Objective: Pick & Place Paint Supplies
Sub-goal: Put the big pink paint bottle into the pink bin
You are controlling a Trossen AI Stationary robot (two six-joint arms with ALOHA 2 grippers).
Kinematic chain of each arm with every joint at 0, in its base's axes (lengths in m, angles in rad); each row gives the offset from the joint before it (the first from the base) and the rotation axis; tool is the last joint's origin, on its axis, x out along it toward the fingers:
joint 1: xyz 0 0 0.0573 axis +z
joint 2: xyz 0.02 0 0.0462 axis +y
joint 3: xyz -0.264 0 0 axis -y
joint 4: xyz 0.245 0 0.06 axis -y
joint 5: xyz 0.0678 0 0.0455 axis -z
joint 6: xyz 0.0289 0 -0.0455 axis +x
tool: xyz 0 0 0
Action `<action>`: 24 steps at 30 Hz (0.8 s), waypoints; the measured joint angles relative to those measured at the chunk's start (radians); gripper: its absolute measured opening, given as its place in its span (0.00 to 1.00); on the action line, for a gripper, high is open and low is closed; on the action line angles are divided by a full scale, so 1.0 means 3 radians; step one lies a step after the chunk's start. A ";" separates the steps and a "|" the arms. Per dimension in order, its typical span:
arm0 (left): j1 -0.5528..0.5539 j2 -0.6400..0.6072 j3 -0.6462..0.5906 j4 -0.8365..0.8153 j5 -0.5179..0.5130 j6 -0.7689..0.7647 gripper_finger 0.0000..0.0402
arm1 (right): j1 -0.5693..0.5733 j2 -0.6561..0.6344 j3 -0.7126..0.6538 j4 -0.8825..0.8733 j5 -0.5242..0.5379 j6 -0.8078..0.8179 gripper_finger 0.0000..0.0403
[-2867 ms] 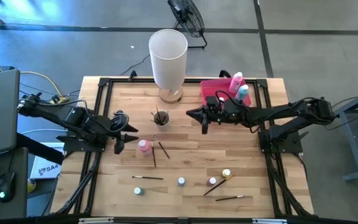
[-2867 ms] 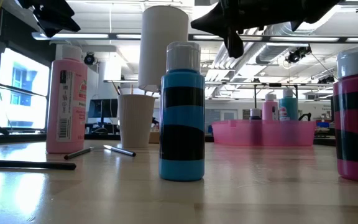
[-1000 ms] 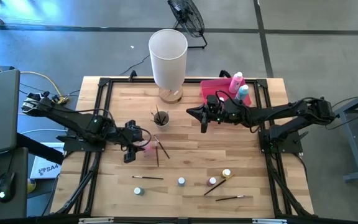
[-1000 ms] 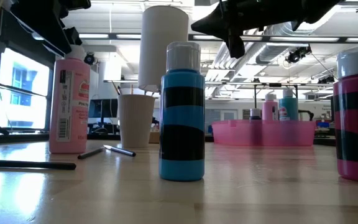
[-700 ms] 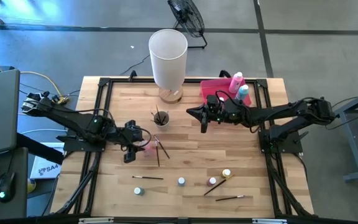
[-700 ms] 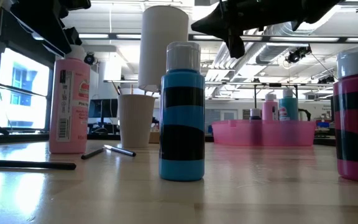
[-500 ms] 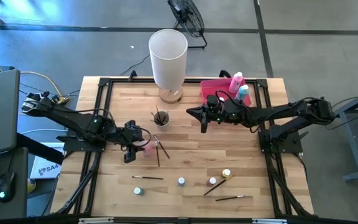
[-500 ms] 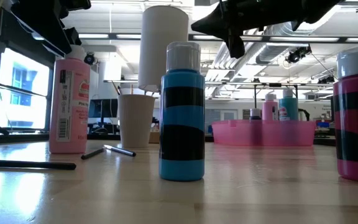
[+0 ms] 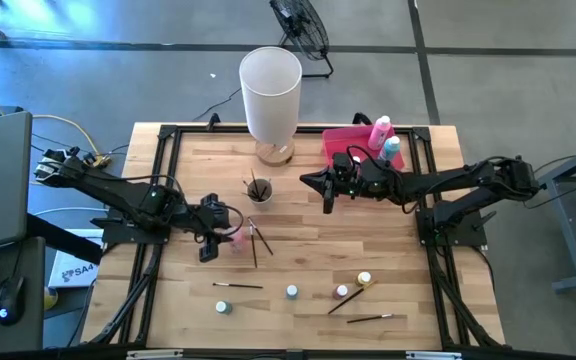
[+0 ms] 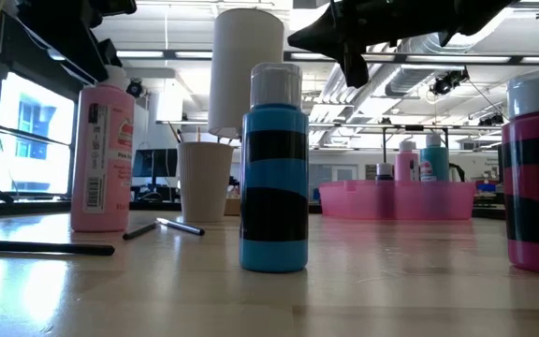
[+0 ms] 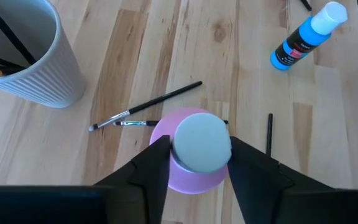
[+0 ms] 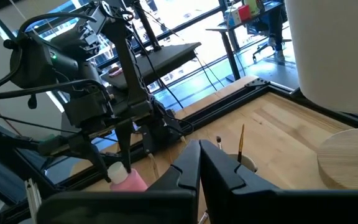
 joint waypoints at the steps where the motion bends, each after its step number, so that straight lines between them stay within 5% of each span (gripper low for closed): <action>1: 0.0000 0.0000 0.0000 0.0000 -0.0002 -0.0027 0.35 | 0.0001 0.0000 0.0000 0.0000 0.0000 0.0000 0.01; 24: 0.0001 -0.0001 0.0000 0.0003 -0.0034 -0.0263 0.33 | 0.0003 0.0000 0.0000 0.0001 -0.0014 0.0000 0.01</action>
